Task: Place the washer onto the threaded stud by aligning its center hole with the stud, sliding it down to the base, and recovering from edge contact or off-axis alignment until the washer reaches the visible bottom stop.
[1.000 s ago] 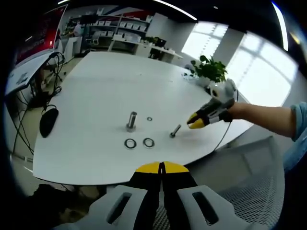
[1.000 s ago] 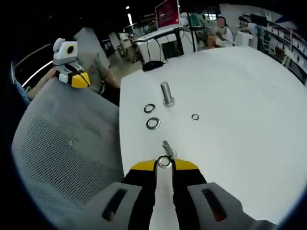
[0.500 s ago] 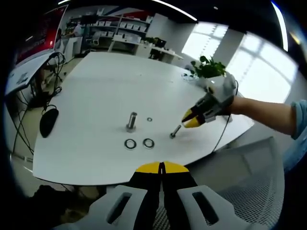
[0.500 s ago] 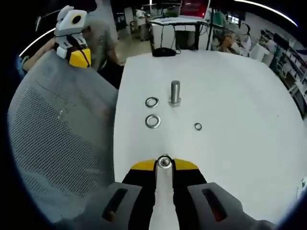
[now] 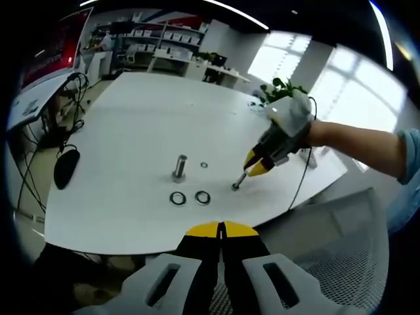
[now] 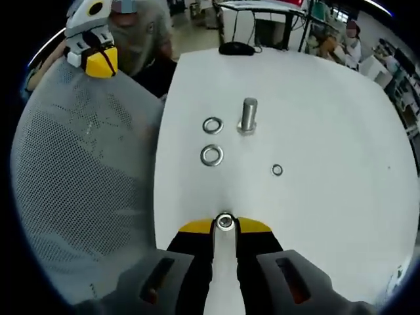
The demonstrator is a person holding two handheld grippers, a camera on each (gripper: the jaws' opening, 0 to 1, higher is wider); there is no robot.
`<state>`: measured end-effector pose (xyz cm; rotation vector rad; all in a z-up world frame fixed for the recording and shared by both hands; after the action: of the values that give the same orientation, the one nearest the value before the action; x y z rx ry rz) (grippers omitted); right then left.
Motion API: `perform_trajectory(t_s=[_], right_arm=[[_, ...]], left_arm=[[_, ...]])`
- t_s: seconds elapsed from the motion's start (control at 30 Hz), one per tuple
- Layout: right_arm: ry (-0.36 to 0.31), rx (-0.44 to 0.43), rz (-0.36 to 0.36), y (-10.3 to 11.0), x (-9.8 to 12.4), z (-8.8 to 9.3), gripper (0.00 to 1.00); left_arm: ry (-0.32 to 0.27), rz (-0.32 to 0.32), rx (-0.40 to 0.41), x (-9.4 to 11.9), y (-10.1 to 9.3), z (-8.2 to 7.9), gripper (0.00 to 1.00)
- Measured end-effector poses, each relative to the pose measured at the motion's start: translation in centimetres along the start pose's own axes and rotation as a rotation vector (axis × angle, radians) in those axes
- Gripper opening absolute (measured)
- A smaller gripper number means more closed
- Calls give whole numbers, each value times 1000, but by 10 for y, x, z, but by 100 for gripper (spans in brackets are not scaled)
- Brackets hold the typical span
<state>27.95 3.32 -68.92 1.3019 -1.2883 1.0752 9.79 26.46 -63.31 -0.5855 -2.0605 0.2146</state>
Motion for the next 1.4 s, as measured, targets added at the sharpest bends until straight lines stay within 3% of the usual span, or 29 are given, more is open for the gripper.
perform_trajectory(t_s=[0.77,1.07,1.17,1.27,1.4], right_arm=[[123,5,13,0,-45,-6,13],[137,12,10,-1,-48,-6,14],[142,15,17,0,-48,-6,18],[140,-9,14,-2,-48,-4,28],[109,-47,7,-7,-43,0,29]], left_arm=[[13,8,-5,-1,0,1,0],[9,11,-4,-1,0,0,0],[9,12,-5,-1,0,0,0],[9,12,-5,-1,0,0,0],[8,12,-6,-1,0,0,0]])
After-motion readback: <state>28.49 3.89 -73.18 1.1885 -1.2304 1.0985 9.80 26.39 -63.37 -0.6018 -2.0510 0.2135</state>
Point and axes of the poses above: the point that each gripper's makers call its tool centre point, and the gripper's own axes: x roughly backward along the fingers, y roughly to its left, z roughly out of its underside, the point moved 10 cm from there along x, roughly backward along the fingers, and after that the axes turned 13 degrees about y, right-handed, at the moved point
